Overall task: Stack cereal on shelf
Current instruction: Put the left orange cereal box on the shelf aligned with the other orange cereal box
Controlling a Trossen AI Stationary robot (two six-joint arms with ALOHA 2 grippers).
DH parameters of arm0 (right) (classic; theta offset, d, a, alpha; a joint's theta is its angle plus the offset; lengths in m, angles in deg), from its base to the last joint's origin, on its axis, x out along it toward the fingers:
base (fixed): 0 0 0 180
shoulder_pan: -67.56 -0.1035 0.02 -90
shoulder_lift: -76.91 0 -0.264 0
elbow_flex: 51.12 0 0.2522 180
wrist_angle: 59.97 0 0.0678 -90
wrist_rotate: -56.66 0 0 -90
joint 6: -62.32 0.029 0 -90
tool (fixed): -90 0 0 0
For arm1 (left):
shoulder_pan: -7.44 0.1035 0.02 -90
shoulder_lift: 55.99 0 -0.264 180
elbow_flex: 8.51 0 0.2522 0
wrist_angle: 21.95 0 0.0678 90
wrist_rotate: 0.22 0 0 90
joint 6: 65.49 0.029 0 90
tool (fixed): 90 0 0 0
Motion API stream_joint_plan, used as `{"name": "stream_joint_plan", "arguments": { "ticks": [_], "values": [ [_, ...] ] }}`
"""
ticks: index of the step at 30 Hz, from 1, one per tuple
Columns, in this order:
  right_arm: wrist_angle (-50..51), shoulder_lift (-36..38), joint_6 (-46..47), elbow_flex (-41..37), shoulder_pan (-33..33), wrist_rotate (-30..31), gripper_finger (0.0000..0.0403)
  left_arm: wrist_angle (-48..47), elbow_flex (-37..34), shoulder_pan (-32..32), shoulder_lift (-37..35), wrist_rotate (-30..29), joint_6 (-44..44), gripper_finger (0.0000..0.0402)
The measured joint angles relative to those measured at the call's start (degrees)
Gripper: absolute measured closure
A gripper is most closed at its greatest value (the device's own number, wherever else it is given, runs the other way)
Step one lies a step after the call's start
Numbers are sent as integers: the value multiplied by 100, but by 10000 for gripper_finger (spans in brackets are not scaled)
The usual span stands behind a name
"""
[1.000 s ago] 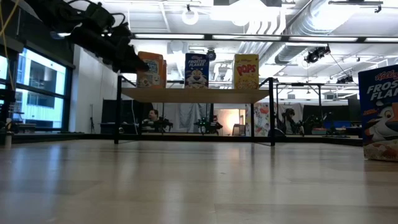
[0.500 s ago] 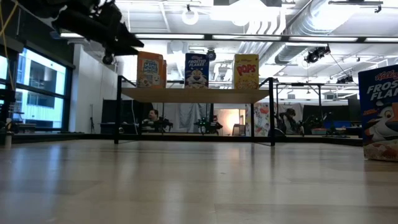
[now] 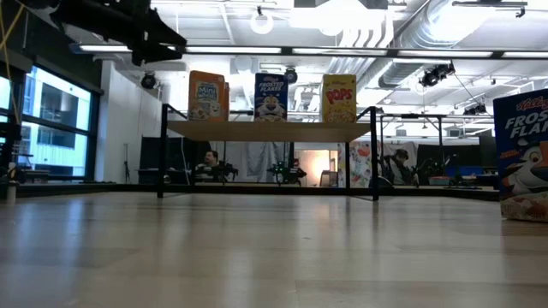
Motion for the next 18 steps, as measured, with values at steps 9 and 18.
{"name": "stream_joint_plan", "arguments": {
  "ticks": [9,18],
  "values": [
    [119,-2,102,0,2,-166,96,-1171,0,-92,91,421,588,131],
    [119,-4,104,0,1,-177,96,-1131,0,-355,464,-279,603,131]
  ]
}}
